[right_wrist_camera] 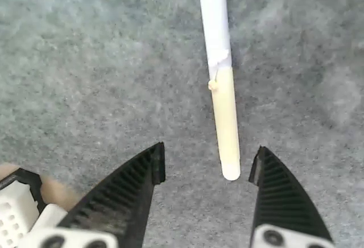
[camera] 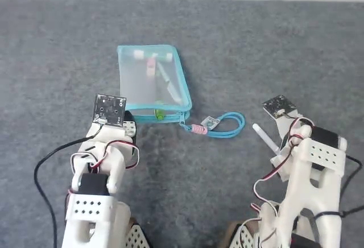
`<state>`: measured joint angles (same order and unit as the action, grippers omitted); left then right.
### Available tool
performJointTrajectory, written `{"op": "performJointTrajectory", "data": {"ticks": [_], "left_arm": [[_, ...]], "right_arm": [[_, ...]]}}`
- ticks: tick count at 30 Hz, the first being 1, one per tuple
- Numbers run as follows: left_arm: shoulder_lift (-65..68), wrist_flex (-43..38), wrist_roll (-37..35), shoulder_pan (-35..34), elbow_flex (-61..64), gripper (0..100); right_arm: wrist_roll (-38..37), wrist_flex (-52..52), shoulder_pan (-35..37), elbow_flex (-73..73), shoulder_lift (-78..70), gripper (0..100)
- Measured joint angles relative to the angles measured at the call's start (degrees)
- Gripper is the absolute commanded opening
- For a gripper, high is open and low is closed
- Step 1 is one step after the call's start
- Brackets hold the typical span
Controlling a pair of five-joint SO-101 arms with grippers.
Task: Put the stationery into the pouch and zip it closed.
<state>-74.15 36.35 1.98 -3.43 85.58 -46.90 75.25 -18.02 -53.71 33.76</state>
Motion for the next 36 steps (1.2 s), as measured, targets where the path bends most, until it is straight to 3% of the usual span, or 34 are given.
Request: {"op": "performJointTrajectory", "data": {"ticks": [10,17,25,36], "left_arm": [[0.0,0.0,0.0,0.0,0.0,1],[0.0,0.0,0.0,0.0,0.0,1],[0.0,0.0,0.0,0.0,0.0,1],[0.0,0.1,0.0,2.9,0.0,1]], "right_arm": [[-1.8,-10.4,-1.4,0.0,-15.8,23.8],[-1.8,-14.8,-2.5,1.3,-21.1,7.7],[-1.8,-14.9,-2.7,2.3,-21.6,0.6],[1.6,7.8,-1.8,25.1,-21.7,0.7]]}}
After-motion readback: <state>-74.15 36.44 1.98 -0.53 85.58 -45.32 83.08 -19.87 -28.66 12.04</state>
